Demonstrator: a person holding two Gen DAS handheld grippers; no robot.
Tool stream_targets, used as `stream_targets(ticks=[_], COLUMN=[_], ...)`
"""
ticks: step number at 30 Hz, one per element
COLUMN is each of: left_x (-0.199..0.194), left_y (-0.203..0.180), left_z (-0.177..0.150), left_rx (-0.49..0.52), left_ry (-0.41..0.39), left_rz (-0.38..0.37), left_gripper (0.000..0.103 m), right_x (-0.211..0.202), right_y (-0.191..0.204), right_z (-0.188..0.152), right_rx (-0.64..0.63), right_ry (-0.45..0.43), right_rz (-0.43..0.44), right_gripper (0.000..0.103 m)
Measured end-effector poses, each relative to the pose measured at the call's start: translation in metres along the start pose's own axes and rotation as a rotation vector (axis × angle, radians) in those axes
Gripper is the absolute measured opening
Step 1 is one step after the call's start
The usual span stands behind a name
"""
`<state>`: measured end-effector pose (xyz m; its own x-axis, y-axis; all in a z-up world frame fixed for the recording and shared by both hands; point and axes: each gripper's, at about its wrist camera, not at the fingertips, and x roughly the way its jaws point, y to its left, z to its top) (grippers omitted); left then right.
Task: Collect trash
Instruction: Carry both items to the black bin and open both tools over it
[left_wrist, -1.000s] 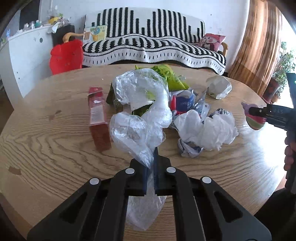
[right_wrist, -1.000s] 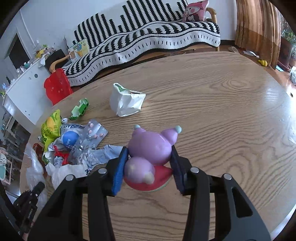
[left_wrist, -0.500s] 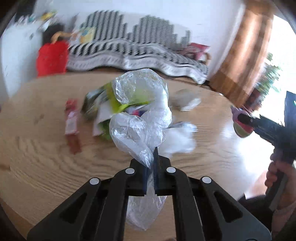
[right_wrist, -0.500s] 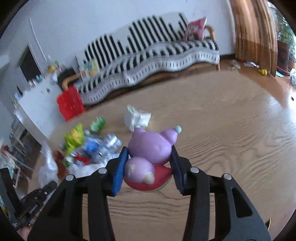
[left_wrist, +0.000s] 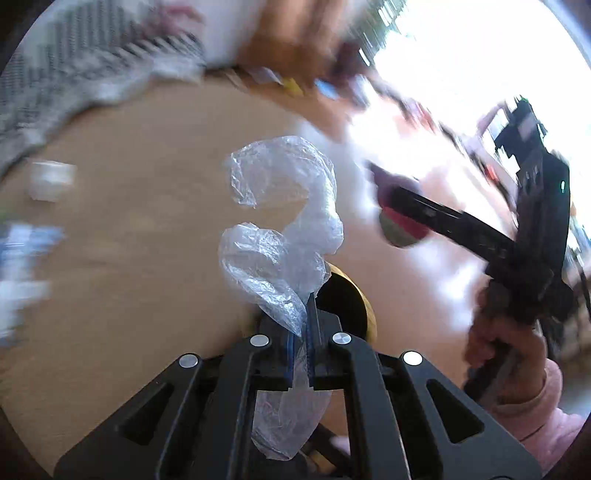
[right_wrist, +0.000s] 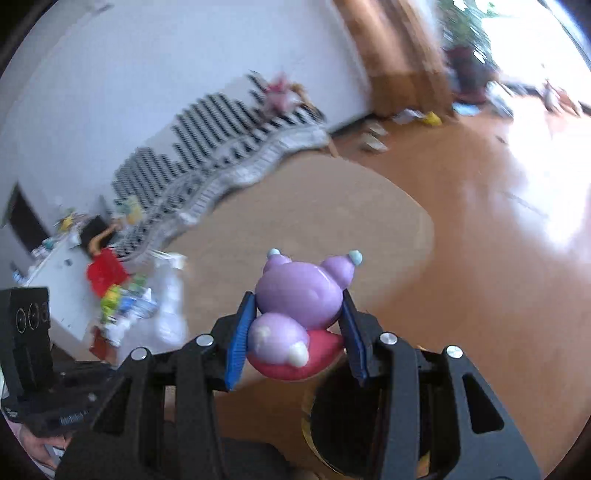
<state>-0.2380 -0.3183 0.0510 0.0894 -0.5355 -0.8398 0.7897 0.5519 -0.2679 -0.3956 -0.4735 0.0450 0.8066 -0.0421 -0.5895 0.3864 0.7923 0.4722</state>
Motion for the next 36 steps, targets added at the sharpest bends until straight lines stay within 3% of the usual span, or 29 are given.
stream_targets(ticks=[3, 7, 12, 22, 24, 25, 26, 27, 28, 30, 33, 36], left_x=[0.077, 0.128, 0.135, 0.141, 0.138, 0.136, 0.134, 0.132, 0.126, 0.114, 0.105, 0.083], left_y=[-0.025, -0.025, -0.032, -0.026, -0.028, -0.026, -0.023, -0.022, -0.02, -0.021, -0.023, -0.03], left_z=[-0.005, -0.013, -0.015, -0.009, -0.009, -0.008, -0.008, -0.008, -0.007, -0.005, -0.007, -0.006], left_rx=[0.019, -0.005, 0.022, -0.002, -0.006, -0.01, -0.021, -0.03, -0.04, -0.037, -0.021, 0.007], left_ry=[0.18, 0.299, 0.314, 0.315, 0.288, 0.278, 0.27, 0.26, 0.222, 0.162, 0.144, 0.074], left_rz=[-0.033, -0.029, -0.031, -0.051, -0.048, -0.041, -0.036, -0.034, -0.023, -0.03, -0.074, -0.083], left_gripper=[0.004, 0.004, 0.003, 0.003, 0.005, 0.011, 0.035, 0.056, 0.095, 0.097, 0.097, 0.097], right_x=[0.02, 0.047, 0.066, 0.071, 0.07, 0.068, 0.065, 0.063, 0.057, 0.049, 0.038, 0.033], right_y=[-0.055, -0.102, -0.12, -0.125, -0.126, -0.127, -0.13, -0.13, -0.131, -0.133, -0.14, -0.139], right_z=[-0.037, -0.077, -0.096, -0.098, -0.096, -0.095, -0.094, -0.092, -0.09, -0.085, -0.082, -0.079], right_rx=[0.127, 0.236, 0.266, 0.305, 0.327, 0.344, 0.369, 0.379, 0.382, 0.394, 0.436, 0.381], right_ry=[0.104, 0.198, 0.26, 0.293, 0.285, 0.282, 0.274, 0.26, 0.234, 0.201, 0.139, 0.112], right_rz=[-0.046, -0.099, -0.125, -0.128, -0.114, -0.104, -0.091, -0.092, -0.103, -0.111, -0.15, -0.231], right_gripper=[0.045, 0.045, 0.045, 0.045, 0.051, 0.065, 0.084, 0.09, 0.093, 0.096, 0.096, 0.096])
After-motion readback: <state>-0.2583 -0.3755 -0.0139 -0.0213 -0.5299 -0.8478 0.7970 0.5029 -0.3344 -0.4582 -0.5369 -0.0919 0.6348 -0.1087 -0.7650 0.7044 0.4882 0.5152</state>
